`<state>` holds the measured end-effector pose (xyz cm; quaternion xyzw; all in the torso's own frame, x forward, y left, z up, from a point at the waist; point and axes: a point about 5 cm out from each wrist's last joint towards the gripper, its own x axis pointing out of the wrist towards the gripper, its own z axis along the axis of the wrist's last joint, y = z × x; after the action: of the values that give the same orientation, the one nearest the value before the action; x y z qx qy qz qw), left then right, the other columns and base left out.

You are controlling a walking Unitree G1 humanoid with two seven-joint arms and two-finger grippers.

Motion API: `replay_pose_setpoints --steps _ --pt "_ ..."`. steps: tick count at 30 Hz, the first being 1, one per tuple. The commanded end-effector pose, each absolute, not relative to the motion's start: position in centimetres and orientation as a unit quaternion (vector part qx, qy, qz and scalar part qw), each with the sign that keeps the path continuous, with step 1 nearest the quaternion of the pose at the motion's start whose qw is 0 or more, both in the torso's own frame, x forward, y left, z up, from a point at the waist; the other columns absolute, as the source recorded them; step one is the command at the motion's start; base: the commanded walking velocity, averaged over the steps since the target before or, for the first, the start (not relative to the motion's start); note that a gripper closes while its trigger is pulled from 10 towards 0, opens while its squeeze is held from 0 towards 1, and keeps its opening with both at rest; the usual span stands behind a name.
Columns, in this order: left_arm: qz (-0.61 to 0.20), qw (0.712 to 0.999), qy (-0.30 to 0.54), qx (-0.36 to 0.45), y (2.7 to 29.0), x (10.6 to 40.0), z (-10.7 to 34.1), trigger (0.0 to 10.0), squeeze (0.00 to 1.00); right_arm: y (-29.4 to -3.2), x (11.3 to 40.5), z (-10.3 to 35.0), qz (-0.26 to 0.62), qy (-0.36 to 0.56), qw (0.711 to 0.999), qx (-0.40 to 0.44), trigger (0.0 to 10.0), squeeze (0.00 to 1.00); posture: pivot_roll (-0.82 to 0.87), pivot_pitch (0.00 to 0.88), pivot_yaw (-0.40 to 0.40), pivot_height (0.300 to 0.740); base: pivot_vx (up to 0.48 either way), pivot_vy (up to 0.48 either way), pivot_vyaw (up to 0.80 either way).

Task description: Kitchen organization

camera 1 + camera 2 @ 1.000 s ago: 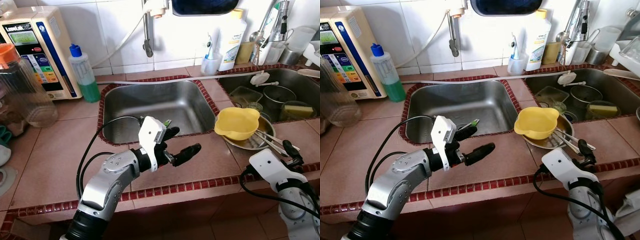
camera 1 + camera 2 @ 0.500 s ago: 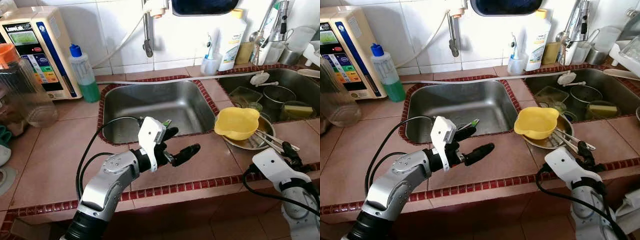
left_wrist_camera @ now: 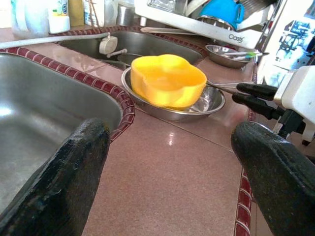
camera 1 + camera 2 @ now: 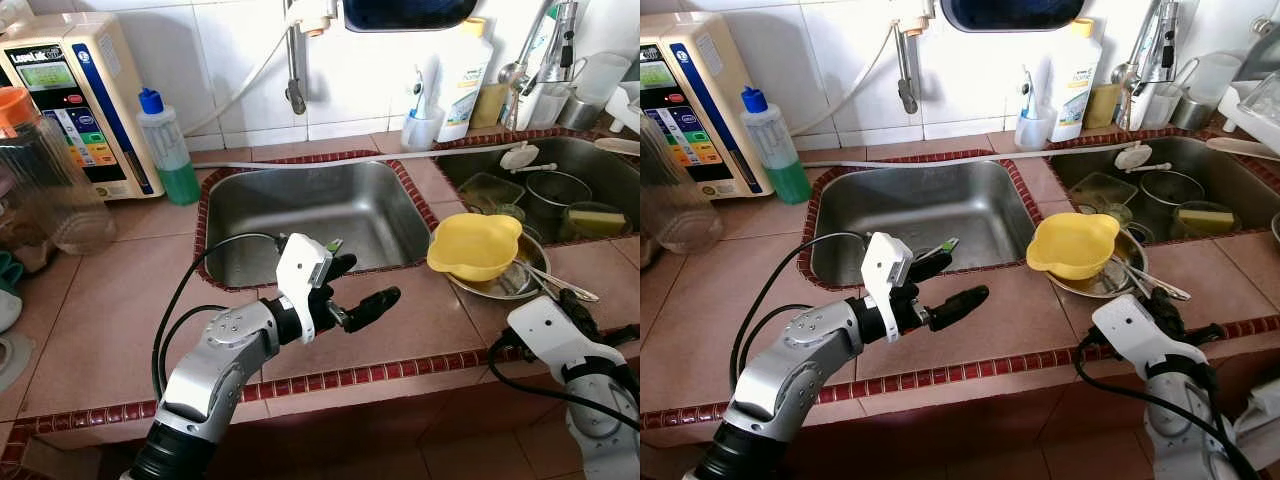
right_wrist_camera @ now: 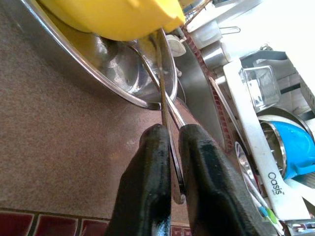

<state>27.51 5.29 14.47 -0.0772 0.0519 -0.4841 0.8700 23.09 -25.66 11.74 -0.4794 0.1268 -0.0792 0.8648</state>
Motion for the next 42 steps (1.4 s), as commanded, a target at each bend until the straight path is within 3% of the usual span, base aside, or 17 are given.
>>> replay_pose_setpoints --steps 1,23,29,34,42 --pt "-0.481 0.873 0.046 -0.066 5.3 27.6 14.8 10.0 0.0 -25.7 23.2 12.6 -0.087 0.112 0.866 -0.48 0.0 0.0 0.01 0.0 0.039 0.74 0.0 0.0 0.0" --pt "-0.468 0.881 0.031 -0.06 5.3 28.0 15.1 10.0 0.0 -24.9 24.3 16.6 -0.127 0.004 0.866 -0.484 0.0 0.0 0.02 0.0 0.035 0.74 0.0 0.0 0.0" --pt "-0.422 0.903 -0.017 -0.075 5.6 29.9 17.3 10.0 0.0 -21.8 25.8 18.7 -0.082 -0.083 0.879 -0.462 0.0 0.0 0.02 0.0 0.033 0.74 0.0 0.0 0.0" --pt "-0.419 0.904 -0.036 -0.08 5.3 30.3 18.3 10.0 0.0 -19.6 26.6 18.4 -0.032 -0.108 0.88 -0.461 0.0 0.0 0.03 0.0 0.031 0.74 0.0 0.0 0.0" --pt "-0.351 0.925 -0.088 -0.117 6.9 32.4 21.1 10.0 0.0 -15.3 28.2 17.3 0.044 -0.138 0.888 -0.437 0.0 0.0 0.07 0.0 0.025 0.74 0.0 0.0 0.0"
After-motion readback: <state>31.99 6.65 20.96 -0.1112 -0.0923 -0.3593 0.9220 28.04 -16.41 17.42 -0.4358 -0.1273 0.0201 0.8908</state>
